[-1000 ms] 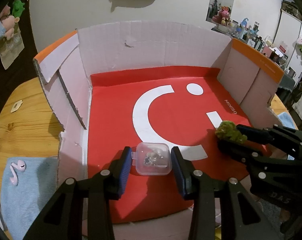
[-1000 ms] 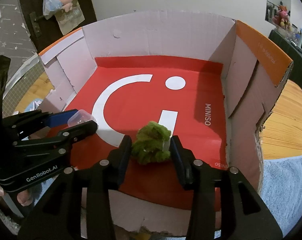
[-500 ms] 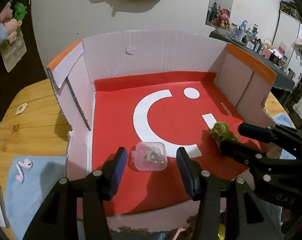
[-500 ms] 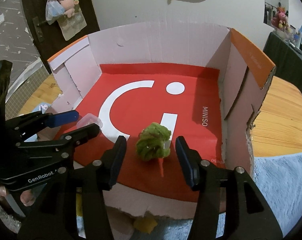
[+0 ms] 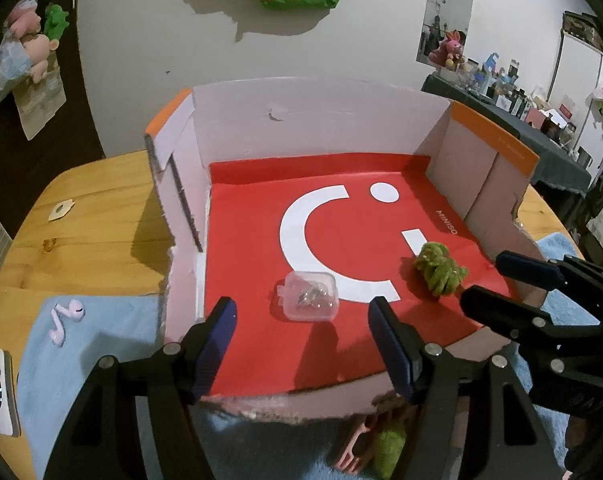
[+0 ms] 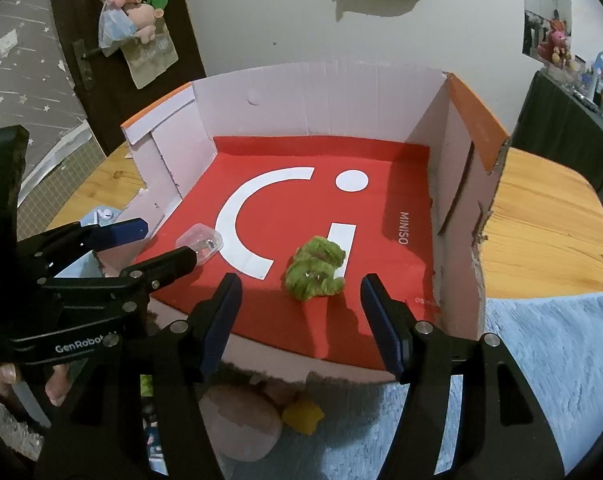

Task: Organize objects
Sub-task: 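Withdraw both open tools back toward the items on the mat, then grasp the black-and-white figure with the left tool while the right tool grasps the white round container, then lift both held items and carry them into the red-lined tray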

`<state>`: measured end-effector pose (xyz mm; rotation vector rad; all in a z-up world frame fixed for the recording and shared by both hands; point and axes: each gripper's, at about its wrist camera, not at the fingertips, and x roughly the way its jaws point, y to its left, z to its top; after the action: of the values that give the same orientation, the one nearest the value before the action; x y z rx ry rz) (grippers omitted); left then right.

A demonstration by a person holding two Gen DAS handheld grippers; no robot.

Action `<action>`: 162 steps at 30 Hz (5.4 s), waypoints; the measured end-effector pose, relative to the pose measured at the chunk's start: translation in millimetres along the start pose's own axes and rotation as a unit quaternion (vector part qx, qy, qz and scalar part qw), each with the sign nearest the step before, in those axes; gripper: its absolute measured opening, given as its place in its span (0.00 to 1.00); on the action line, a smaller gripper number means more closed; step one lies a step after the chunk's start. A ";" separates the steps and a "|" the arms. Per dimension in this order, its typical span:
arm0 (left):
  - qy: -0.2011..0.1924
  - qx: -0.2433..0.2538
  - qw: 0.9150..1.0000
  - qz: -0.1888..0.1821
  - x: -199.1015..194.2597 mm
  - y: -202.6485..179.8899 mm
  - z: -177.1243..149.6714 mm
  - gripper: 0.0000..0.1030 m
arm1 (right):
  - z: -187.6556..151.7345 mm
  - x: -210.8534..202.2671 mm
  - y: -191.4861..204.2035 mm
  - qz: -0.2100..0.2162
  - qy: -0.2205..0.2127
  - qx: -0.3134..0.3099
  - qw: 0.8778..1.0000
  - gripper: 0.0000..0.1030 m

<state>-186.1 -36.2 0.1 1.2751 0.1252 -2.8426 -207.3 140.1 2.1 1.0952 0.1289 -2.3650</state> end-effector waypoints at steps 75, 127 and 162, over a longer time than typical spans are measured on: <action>0.018 0.006 0.999 -0.031 -77.4 -32.4 -107.1 0.87 | -100.8 -78.1 11.1 -0.009 -0.012 0.020 1.000 0.83; 0.025 0.008 0.995 -0.093 -69.4 -31.1 -123.0 0.23 | -105.6 -32.2 60.9 0.024 0.028 -0.080 0.996 0.38; 0.002 0.008 0.996 -0.092 -76.3 -27.2 -100.4 0.23 | -90.9 -58.7 52.3 0.046 0.000 -0.045 0.998 0.37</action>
<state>-62.0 -1.6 -7.7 1.3397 0.2316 -2.9980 -87.8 146.9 -8.8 1.0370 0.1789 -2.2541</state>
